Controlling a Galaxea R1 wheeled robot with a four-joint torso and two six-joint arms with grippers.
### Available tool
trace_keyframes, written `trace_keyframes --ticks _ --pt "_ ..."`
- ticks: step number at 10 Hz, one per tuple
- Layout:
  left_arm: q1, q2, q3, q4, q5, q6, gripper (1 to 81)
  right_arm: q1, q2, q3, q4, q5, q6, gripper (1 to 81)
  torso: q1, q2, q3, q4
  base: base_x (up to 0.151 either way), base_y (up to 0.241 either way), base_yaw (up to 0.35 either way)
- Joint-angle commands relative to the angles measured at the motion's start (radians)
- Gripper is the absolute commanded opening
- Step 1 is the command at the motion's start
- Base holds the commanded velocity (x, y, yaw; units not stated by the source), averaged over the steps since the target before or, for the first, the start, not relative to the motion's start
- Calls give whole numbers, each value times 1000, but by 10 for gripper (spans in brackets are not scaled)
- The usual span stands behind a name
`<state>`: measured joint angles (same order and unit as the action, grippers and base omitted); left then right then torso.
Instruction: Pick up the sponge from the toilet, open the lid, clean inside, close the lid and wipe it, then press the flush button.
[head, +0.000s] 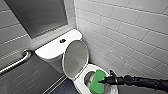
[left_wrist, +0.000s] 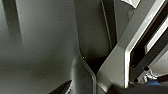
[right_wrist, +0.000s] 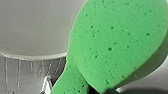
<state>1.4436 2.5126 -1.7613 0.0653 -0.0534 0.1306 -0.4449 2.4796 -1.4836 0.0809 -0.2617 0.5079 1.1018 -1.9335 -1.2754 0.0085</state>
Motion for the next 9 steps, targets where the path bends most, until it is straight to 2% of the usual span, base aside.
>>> trace_keyframes --ticks 1,3,6,9 --pt "-1 -24 25 2 76 4 811 162 279 -270 2 -68 23 10 0 0 0 0 0 0 0" --pt "-1 -26 25 1 75 4 811 168 426 -418 -1 -51 24 10 0 0 0 0 0 0 0" --pt "-1 -32 25 -2 76 4 811 151 587 -610 -1 30 21 10 0 0 0 0 0 0 0" --pt "-1 -32 25 -4 76 4 811 97 640 -659 -9 27 15 10 0 0 0 0 0 0 0"
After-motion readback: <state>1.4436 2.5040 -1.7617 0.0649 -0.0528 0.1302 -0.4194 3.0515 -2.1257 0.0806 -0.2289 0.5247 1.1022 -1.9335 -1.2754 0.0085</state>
